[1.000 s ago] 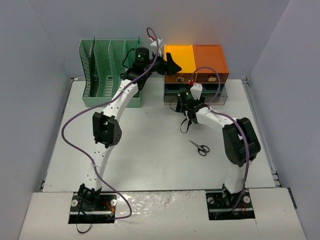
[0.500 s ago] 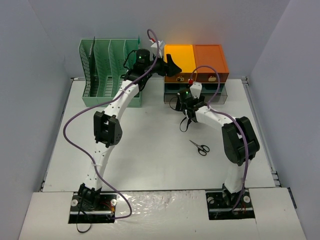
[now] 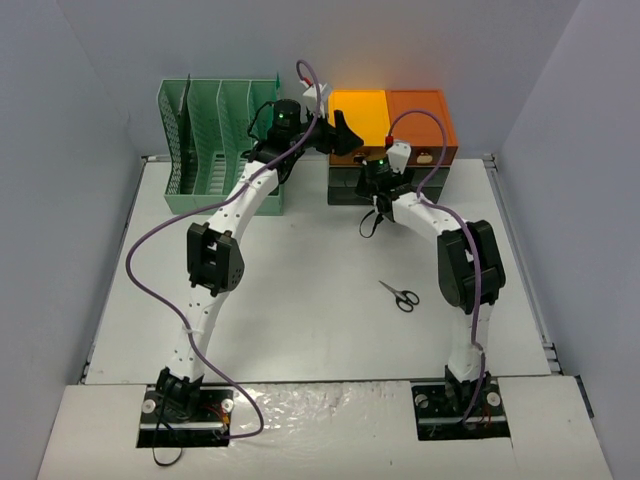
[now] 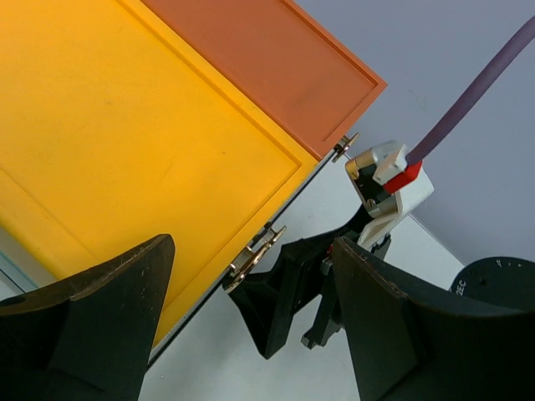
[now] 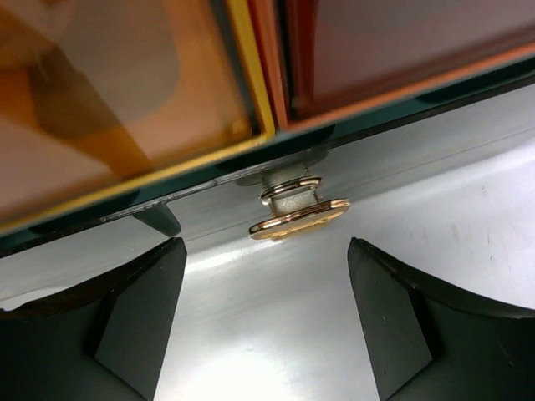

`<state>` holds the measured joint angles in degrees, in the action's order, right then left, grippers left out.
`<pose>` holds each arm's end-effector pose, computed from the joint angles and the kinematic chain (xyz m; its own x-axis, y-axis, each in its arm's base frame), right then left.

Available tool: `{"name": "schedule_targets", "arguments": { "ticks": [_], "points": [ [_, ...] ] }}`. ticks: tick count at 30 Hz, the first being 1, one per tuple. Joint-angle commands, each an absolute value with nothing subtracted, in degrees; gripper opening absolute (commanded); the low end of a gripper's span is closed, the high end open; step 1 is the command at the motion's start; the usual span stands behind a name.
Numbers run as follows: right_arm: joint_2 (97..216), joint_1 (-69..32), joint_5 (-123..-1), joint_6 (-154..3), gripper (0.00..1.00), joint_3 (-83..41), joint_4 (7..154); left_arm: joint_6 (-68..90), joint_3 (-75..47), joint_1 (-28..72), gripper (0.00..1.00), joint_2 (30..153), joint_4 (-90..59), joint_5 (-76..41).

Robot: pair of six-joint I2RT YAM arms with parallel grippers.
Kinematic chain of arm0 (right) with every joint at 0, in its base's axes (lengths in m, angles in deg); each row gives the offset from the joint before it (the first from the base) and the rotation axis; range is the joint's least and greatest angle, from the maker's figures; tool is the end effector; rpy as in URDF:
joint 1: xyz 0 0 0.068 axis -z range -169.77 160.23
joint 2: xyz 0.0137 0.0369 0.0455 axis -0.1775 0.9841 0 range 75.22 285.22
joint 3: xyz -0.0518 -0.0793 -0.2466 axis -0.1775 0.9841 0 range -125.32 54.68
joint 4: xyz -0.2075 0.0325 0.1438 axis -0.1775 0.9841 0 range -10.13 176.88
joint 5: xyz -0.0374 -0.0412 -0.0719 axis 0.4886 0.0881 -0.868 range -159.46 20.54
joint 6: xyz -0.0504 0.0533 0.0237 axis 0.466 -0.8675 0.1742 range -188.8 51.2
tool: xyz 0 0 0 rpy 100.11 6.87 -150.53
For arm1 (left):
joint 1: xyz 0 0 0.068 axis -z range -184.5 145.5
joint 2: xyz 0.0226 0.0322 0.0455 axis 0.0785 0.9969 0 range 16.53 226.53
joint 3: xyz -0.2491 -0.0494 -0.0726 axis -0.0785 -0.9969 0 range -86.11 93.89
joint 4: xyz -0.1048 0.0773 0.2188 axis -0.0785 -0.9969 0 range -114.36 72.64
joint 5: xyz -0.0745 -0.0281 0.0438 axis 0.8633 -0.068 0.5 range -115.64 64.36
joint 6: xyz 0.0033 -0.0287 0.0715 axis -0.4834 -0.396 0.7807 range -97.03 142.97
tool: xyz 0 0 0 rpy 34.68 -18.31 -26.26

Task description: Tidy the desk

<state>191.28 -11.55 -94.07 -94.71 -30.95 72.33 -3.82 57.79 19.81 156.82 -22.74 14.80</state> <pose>0.4656 0.1564 0.2220 -0.3167 0.3013 -0.8994 0.1751 0.9505 0.2567 0.5051 -0.2748 0.3474 -0.4327 -0.1811 -0.8832 0.7944 0.3866 -0.4684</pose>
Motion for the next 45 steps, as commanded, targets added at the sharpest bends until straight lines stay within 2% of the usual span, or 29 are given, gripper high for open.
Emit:
{"name": "schedule_targets", "arguments": {
  "ticks": [1, 12, 19, 22, 30, 36, 38, 41, 45],
  "points": [
    [191.5, -11.1, -96.2, -93.5, 0.75, -34.9, 68.1, -3.1, 56.8, 20.1, 0.73, 153.0, -25.4, 14.6],
    [189.0, -10.1, -94.7, -92.0, 0.77, -31.5, 66.8, -2.8, 56.6, 20.1, 0.73, 152.8, -25.9, 14.1],
    [179.8, -10.0, -96.7, -96.7, 0.77, -20.0, 67.7, -2.8, 56.6, 20.1, 0.73, 152.9, -25.9, 13.7],
    [178.5, -9.6, -94.6, -99.2, 0.77, -15.0, 63.1, -2.9, 56.9, 20.1, 0.73, 153.0, -25.8, 13.8],
    [178.6, -3.4, -80.9, -116.6, 0.75, -2.0, 43.6, -2.3, 56.9, 20.1, 0.73, 152.8, -26.4, 13.7],
    [183.8, 2.2, -70.4, -135.8, 0.74, 8.5, 18.0, -2.7, 56.7, 20.2, 0.73, 153.1, -26.2, 13.6],
    [190.5, 3.5, -65.3, -143.2, 0.75, 9.3, 2.7, -2.6, 56.8, 20.3, 0.73, 153.1, -26.2, 13.4],
    [198.6, 4.0, -61.7, -153.5, 0.75, 8.0, -10.0, -2.5, 57.5, 20.3, 0.73, 153.5, -26.3, 13.2],
    [203.1, 3.7, -59.0, -158.7, 0.73, 4.7, -13.6, -2.3, 58.2, 20.4, 0.73, 153.8, -26.7, 13.0]
  ]
}}
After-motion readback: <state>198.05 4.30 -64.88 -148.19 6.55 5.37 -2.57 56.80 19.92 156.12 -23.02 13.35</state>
